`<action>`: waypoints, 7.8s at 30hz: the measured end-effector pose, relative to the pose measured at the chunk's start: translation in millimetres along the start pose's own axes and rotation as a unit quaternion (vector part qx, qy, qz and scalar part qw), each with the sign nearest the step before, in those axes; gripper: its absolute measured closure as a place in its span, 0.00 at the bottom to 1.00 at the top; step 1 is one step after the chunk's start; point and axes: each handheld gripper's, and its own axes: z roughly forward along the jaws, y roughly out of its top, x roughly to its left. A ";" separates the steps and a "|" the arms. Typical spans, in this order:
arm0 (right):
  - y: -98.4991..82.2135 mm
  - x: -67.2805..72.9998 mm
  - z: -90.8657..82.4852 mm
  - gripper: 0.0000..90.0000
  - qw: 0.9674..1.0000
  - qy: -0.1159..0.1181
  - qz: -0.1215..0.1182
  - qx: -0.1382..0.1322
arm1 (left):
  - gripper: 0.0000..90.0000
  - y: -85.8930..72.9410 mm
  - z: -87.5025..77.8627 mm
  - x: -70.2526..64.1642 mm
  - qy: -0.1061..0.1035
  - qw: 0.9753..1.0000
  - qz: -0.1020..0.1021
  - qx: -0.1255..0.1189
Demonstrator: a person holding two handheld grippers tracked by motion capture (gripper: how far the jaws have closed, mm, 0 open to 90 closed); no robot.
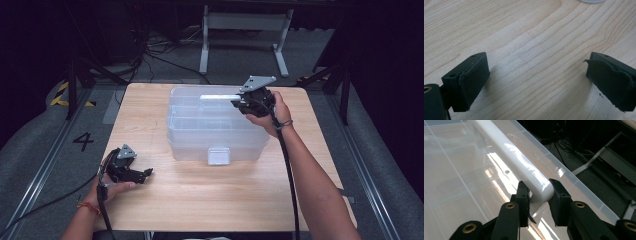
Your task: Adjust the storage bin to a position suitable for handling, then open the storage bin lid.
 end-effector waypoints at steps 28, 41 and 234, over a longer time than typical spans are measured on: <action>8.0 -10.6 1.0 0.80 1.000 0.015 0.013 0.003 | 0.40 20.6 -18.5 -9.0 -0.001 0.999 0.028 -0.044; 9.6 -12.1 1.2 0.80 1.000 0.015 0.014 0.006 | 0.68 57.0 -45.1 -28.6 -0.025 0.990 0.079 -0.110; -122.1 -10.1 -67.9 0.65 0.985 -0.084 0.066 -0.136 | 0.96 93.0 -19.6 -45.4 -0.044 0.982 0.078 -0.167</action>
